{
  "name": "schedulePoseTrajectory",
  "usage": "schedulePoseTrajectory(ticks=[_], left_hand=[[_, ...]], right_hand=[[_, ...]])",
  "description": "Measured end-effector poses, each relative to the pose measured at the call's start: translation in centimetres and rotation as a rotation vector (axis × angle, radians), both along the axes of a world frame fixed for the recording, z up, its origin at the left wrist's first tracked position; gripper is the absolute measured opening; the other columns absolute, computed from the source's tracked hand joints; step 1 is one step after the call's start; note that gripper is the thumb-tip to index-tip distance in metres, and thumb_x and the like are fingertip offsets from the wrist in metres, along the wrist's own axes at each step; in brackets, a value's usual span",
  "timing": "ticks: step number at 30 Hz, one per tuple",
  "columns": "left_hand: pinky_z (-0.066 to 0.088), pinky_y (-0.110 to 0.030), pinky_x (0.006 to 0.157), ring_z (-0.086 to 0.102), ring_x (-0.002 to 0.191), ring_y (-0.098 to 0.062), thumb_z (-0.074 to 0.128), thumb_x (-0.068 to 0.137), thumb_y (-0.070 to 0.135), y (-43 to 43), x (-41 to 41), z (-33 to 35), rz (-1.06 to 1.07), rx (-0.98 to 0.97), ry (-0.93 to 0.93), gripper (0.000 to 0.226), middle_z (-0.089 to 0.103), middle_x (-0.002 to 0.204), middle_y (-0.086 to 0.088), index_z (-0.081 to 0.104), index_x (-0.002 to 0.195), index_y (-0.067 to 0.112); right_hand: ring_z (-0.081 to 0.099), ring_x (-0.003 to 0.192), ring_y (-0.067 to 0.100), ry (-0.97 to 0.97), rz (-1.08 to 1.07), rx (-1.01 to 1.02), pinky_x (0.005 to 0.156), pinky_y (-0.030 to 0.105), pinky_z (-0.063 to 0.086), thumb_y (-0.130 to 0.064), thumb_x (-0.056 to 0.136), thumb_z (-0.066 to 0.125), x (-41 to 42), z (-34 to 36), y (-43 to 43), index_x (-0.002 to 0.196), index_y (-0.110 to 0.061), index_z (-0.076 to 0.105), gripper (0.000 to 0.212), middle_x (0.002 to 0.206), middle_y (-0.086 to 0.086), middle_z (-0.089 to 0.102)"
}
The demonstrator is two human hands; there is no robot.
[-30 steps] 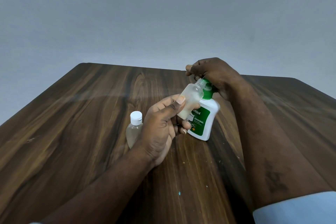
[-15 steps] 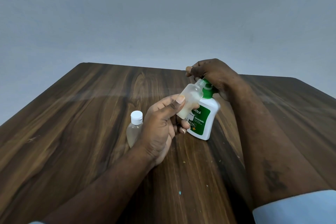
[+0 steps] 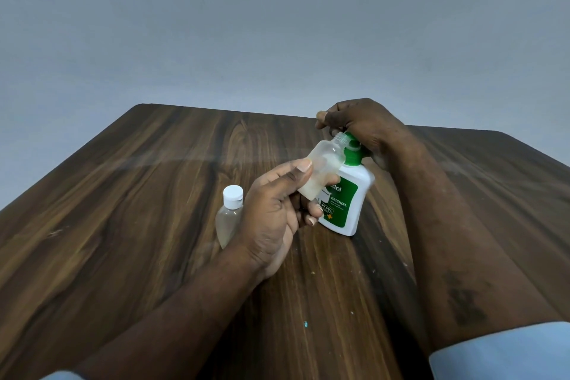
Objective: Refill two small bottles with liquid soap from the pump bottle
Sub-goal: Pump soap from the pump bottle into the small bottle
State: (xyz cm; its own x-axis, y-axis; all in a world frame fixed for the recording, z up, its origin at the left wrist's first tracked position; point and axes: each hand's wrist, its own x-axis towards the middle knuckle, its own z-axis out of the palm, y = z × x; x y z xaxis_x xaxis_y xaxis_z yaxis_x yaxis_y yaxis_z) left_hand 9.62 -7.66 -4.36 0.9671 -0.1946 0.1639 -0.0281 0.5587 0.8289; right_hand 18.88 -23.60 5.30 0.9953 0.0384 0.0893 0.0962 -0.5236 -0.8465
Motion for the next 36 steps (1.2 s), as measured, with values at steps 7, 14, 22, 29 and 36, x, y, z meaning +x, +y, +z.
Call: schedulePoseTrajectory(ticks=[7, 14, 22, 29, 36], left_hand=[[0.045, -0.024, 0.052, 0.055, 0.059, -0.015, 0.06, 0.09, 0.035, 0.05, -0.02, 0.13, -0.004, -0.01, 0.004, 0.048, 0.076, 0.109, -0.024, 0.067, 0.125, 0.003], [0.043, -0.023, 0.05, 0.054, 0.058, -0.016, 0.062, 0.089, 0.036, -0.12, -0.1, 0.11, 0.002, -0.011, 0.015, 0.051, 0.077, 0.107, -0.024, 0.066, 0.124, 0.0], [0.045, -0.024, 0.051, 0.055, 0.06, -0.015, 0.061, 0.091, 0.036, 0.0, 0.09, 0.07, 0.004, 0.0, 0.006, 0.052, 0.075, 0.113, -0.026, 0.066, 0.128, 0.001], [0.045, -0.024, 0.051, 0.055, 0.059, -0.015, 0.062, 0.088, 0.037, 0.0, 0.04, 0.06, -0.005, -0.011, 0.008, 0.052, 0.075, 0.111, -0.026, 0.067, 0.127, 0.002], [0.045, -0.024, 0.052, 0.054, 0.06, -0.015, 0.061, 0.09, 0.037, 0.06, 0.1, -0.11, -0.006, 0.01, 0.005, 0.052, 0.075, 0.113, -0.026, 0.067, 0.128, 0.002]], right_hand=[[0.048, 0.061, 0.014, -0.024, 0.003, -0.012, 0.059, 0.029, 0.039, -0.029, 0.099, 0.069, -0.05, 0.42, -0.11, 0.081, -0.019, 0.077, 0.022, 0.069, -0.003, 0.057], [0.048, 0.063, 0.017, 0.002, 0.012, 0.021, 0.065, 0.033, 0.041, -0.028, 0.097, 0.07, -0.09, -0.01, -0.07, 0.083, -0.017, 0.078, 0.02, 0.071, -0.001, 0.057], [0.049, 0.063, 0.015, 0.002, -0.006, 0.017, 0.06, 0.029, 0.041, -0.026, 0.098, 0.068, -0.1, 0.23, -0.04, 0.082, -0.018, 0.077, 0.02, 0.074, -0.001, 0.058], [0.047, 0.06, 0.013, 0.012, 0.003, 0.05, 0.059, 0.028, 0.039, -0.025, 0.098, 0.069, -0.15, 0.15, -0.07, 0.084, -0.018, 0.078, 0.019, 0.07, -0.002, 0.057], [0.048, 0.06, 0.014, 0.013, 0.007, 0.056, 0.06, 0.03, 0.039, -0.023, 0.096, 0.068, 0.21, -0.29, -0.25, 0.08, -0.019, 0.08, 0.021, 0.066, -0.004, 0.059]])
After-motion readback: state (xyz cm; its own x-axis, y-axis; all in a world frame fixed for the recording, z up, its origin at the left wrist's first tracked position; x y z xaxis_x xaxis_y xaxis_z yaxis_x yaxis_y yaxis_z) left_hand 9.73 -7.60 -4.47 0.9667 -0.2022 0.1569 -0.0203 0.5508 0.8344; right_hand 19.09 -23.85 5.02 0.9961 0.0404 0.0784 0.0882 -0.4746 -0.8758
